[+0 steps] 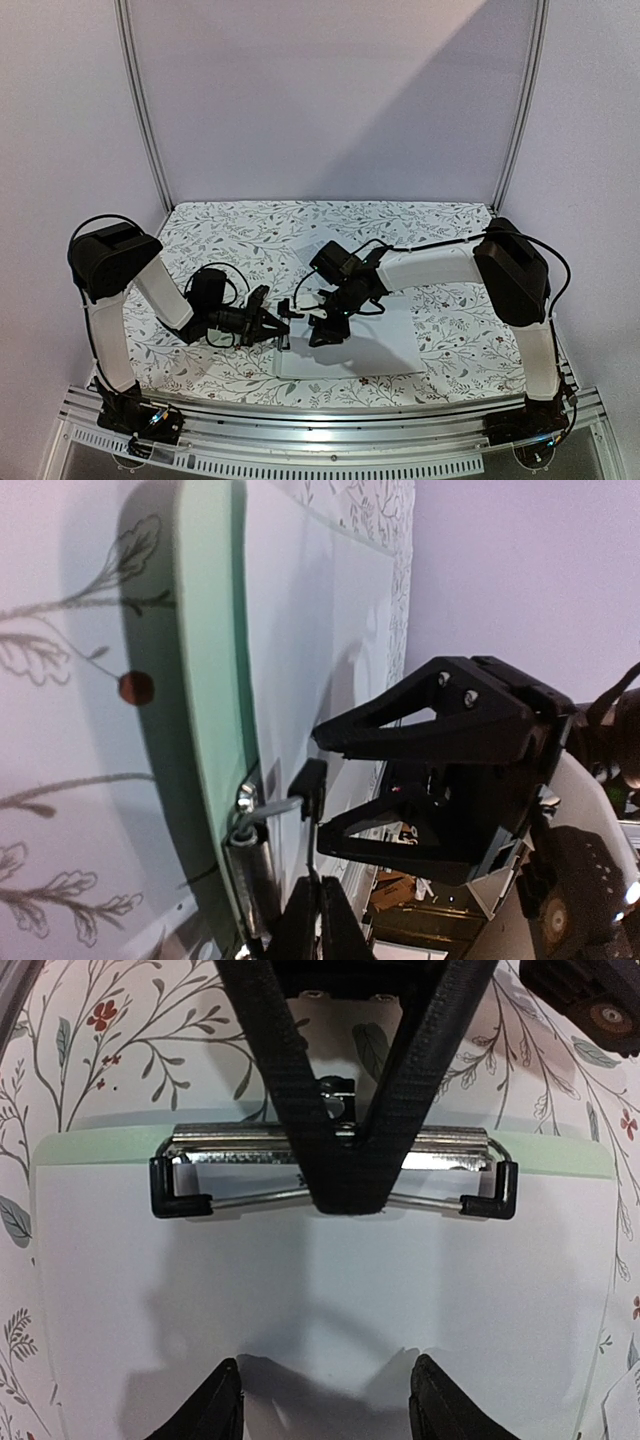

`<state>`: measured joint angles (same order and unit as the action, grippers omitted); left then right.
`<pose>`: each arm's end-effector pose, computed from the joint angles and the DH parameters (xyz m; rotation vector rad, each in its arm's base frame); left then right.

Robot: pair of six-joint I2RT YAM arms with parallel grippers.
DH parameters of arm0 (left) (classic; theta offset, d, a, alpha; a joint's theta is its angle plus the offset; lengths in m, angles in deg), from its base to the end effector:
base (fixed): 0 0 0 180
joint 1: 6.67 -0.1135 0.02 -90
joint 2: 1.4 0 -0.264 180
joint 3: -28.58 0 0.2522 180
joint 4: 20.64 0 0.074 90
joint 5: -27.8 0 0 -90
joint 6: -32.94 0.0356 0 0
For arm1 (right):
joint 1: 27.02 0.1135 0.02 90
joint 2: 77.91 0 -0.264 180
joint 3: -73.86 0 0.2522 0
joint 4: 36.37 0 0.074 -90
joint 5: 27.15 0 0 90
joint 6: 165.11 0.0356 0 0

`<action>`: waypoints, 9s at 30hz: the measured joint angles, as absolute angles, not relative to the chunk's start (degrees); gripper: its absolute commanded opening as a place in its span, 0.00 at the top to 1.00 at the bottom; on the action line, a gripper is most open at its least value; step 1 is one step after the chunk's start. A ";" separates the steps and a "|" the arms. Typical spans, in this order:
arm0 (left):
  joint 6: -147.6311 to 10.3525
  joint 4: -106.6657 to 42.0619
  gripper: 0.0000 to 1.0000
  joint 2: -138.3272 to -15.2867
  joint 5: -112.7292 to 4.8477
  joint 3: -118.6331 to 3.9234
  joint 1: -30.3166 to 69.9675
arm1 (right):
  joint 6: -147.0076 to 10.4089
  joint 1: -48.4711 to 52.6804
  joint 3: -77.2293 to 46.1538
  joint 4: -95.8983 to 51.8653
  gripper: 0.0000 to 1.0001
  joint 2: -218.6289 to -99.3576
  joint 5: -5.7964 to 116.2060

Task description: Put the files into the folder

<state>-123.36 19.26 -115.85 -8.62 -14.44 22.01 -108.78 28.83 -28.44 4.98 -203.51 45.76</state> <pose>0.2413 -0.1646 0.0650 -0.1340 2.5320 -1.8391 0.2448 0.3796 0.1308 -1.9797 1.8658 0.5185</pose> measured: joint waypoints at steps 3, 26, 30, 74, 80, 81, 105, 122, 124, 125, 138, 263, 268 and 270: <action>-123.25 18.50 0.82 -115.72 -8.60 -14.68 22.01 | -108.74 28.92 -28.44 5.03 0.44 -203.47 46.05; -92.48 -56.71 0.54 -100.21 -37.45 -43.69 22.32 | -107.93 29.55 -26.27 1.86 0.40 -202.40 47.47; -90.86 -60.82 0.46 -98.08 -42.74 -44.04 22.30 | -107.34 29.66 -23.98 0.90 0.37 -200.58 47.93; -94.07 -44.93 0.44 -129.45 -48.29 -75.23 21.58 | -39.83 -3.08 -12.17 -25.86 0.40 -197.28 48.74; -95.87 -42.37 0.45 -132.71 -46.85 -77.94 22.41 | -37.51 -1.90 -14.71 -27.34 0.41 -200.69 44.67; -96.17 -42.13 0.46 -133.19 -46.65 -78.09 22.58 | -37.16 -1.66 -15.45 -27.56 0.41 -201.33 44.10; -98.95 -40.34 0.48 -135.46 -46.10 -79.71 23.76 | -27.94 2.04 -17.29 -36.48 0.44 -205.87 34.25; -99.30 -38.04 0.48 -135.11 -46.21 -78.07 23.85 | -16.66 2.23 -9.49 -62.34 0.41 -205.90 27.56; -99.30 -38.00 0.48 -135.09 -46.24 -78.02 23.85 | -16.70 2.26 -9.20 -63.65 0.41 -205.90 27.56; -99.30 -38.00 0.48 -135.07 -46.24 -78.02 23.85 | -16.85 2.26 -9.18 -63.91 0.41 -205.90 27.56; -99.23 -36.86 0.48 -134.83 -46.32 -77.08 23.89 | -26.76 4.11 -11.32 -56.04 0.47 -205.87 28.91; -46.16 -52.67 0.63 -82.30 -44.92 -45.59 43.45 | -89.53 20.64 -16.15 4.72 1.00 -179.23 23.91; -46.08 -52.49 0.75 -82.74 -44.16 -45.54 43.45 | -89.22 20.53 -16.06 4.30 1.00 -178.84 23.49; -46.01 -52.47 0.81 -83.24 -43.59 -45.54 43.41 | -89.22 20.53 -16.04 4.28 1.00 -178.71 23.36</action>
